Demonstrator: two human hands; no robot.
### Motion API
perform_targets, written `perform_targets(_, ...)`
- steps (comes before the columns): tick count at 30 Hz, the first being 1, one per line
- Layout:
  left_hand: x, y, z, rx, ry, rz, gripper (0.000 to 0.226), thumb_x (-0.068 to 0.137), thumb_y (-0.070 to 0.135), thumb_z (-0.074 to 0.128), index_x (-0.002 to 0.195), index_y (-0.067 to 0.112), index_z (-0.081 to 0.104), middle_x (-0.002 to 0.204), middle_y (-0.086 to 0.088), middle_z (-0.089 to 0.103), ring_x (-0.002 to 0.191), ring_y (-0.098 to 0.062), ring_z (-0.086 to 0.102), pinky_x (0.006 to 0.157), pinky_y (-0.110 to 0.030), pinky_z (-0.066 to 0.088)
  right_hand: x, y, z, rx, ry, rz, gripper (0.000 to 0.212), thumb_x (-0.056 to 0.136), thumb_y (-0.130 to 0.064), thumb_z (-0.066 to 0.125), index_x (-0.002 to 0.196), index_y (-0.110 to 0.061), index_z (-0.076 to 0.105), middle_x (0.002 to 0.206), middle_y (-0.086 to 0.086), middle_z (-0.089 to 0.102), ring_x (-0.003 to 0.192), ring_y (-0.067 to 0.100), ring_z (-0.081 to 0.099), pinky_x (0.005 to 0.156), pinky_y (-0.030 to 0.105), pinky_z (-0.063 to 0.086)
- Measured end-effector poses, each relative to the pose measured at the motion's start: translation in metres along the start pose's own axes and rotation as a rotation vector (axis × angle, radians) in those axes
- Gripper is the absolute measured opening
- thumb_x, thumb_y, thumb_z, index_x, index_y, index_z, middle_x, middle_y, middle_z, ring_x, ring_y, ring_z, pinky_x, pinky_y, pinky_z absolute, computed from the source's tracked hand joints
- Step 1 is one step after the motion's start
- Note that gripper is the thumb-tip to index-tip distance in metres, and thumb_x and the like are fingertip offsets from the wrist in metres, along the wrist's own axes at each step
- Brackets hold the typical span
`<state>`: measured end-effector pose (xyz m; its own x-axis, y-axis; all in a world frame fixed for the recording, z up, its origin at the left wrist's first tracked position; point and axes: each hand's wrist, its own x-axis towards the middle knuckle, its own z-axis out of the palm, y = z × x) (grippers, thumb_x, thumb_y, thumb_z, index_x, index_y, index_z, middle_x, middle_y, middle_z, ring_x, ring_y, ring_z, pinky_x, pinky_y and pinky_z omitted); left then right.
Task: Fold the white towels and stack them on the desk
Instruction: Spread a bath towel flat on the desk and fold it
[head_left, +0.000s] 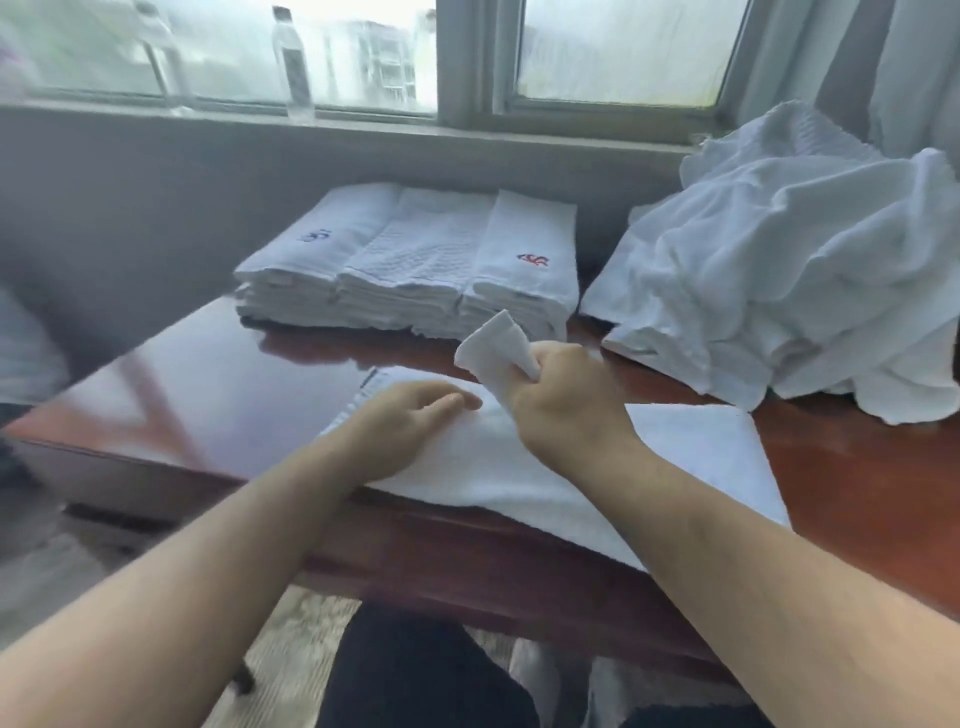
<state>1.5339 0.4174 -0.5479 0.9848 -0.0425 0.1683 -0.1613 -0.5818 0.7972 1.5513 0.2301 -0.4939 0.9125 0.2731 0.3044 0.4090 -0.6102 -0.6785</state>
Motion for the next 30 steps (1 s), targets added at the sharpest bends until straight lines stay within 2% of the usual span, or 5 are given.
perform_targets(5, 0.009, -0.005, -0.043, -0.760, -0.050, -0.405, 0.079, 0.097, 0.070, 0.031, 0.107, 0.006, 0.076, 0.114, -0.012, 0.074, 0.103, -0.024, 0.069, 0.091, -0.036, 0.050, 0.002, -0.017, 0.031, -0.126, -0.071, -0.112, 0.030, 0.100, -0.029, 0.050, 0.070, -0.023, 0.052, 0.067, -0.005, 0.058, 0.062, 0.018, 0.054, 0.053, 0.032, 0.035)
perform_targets(14, 0.023, -0.018, -0.074, -0.418, -0.151, -0.561, 0.012, 0.090, 0.017, 0.070, 0.089, 0.017, 0.083, 0.089, -0.004, 0.076, 0.074, -0.014, 0.071, 0.067, -0.023, 0.057, -0.002, -0.030, 0.044, -0.255, -0.325, -0.238, 0.019, 0.095, -0.019, 0.051, 0.077, -0.024, 0.055, 0.068, -0.003, 0.058, 0.064, 0.020, 0.052, 0.058, 0.036, 0.044)
perform_targets(19, 0.021, -0.025, -0.080, -0.474, -0.025, -0.505, 0.021, 0.094, 0.006, 0.064, 0.088, 0.014, 0.083, 0.090, -0.007, 0.075, 0.073, -0.017, 0.067, 0.066, -0.029, 0.055, -0.012, -0.015, 0.017, -0.635, -0.353, -0.246, 0.022, 0.086, -0.035, 0.060, 0.107, -0.029, 0.063, 0.096, -0.009, 0.063, 0.098, 0.020, 0.060, 0.075, 0.035, 0.051)
perform_targets(22, 0.020, -0.026, -0.083, -0.545, 0.031, -0.543, 0.023, 0.097, -0.001, 0.055, 0.109, 0.000, 0.074, 0.110, -0.018, 0.074, 0.097, -0.029, 0.072, 0.085, -0.045, 0.061, -0.020, -0.012, 0.013, -0.627, -0.315, -0.306, 0.015, 0.088, -0.033, 0.056, 0.099, -0.026, 0.062, 0.083, -0.008, 0.059, 0.087, 0.022, 0.059, 0.068, 0.034, 0.047)
perform_targets(30, 0.015, -0.031, -0.084, -0.344, 0.128, -0.585, 0.025, 0.100, 0.002, 0.045, 0.106, 0.010, 0.068, 0.100, -0.013, 0.073, 0.082, -0.028, 0.072, 0.070, -0.043, 0.061, -0.025, -0.016, 0.035, -0.608, -0.261, -0.517, 0.026, 0.101, -0.039, 0.039, 0.094, -0.022, 0.057, 0.082, -0.001, 0.063, 0.078, 0.026, 0.058, 0.064, 0.036, 0.044)
